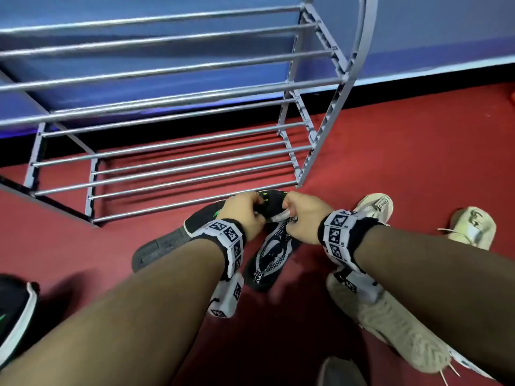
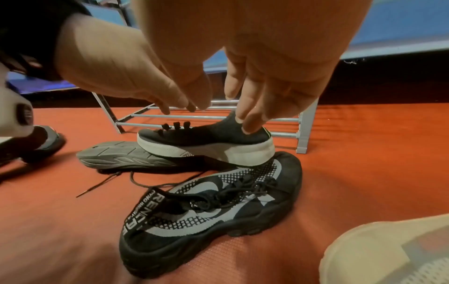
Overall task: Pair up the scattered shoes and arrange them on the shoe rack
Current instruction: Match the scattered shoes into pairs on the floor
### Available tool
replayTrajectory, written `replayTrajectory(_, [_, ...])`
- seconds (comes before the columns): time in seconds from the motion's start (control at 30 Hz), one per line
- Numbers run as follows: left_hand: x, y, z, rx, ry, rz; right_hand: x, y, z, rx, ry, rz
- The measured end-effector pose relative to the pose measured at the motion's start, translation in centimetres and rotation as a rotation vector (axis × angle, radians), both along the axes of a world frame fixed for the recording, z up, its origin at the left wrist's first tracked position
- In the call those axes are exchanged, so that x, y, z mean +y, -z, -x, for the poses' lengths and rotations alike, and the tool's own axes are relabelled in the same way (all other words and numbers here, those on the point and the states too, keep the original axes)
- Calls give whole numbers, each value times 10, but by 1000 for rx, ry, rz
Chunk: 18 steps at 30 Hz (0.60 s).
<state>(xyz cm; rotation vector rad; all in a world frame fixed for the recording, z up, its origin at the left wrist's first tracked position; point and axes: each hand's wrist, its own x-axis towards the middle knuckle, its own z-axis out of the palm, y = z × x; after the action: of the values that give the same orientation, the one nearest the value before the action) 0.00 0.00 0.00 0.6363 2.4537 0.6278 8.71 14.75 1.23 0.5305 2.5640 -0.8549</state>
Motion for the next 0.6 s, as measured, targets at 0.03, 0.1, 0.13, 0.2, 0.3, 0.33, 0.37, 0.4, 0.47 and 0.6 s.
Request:
replayTrajectory(0.03, [2,7,2,-15,29,39,2,2,0,5,-11,-14])
replayTrajectory(0.1, [7,21,6,-38,66,123,7,9,1,13,-19,-55])
replayTrajectory(0.13, [8,25,7,-66,68,162,8,12,1,0,-14,-63])
replayTrajectory(0.2, [13,33,10,-103,96,210,11,19,1,-19,-21,-80])
replayTrajectory(0.3, [16,40,12,-113,139,254,13,26,-1,-28,-55,-102])
replayTrajectory(0.33, [16,39,13,-106,143,267,14,28,-1,-36,-59,-108])
replayTrajectory(0.37, [15,40,13,-87,154,273,15,29,-2,-41,-62,-112])
replayTrajectory(0.4, [14,39,13,-62,165,273,16,30,-2,-49,-60,-114])
replayTrajectory(0.47, [12,34,15,-8,188,257,19,31,-1,-37,-31,-119])
replayTrajectory(0.6, [-6,21,19,59,181,162,21,20,2,66,30,-104])
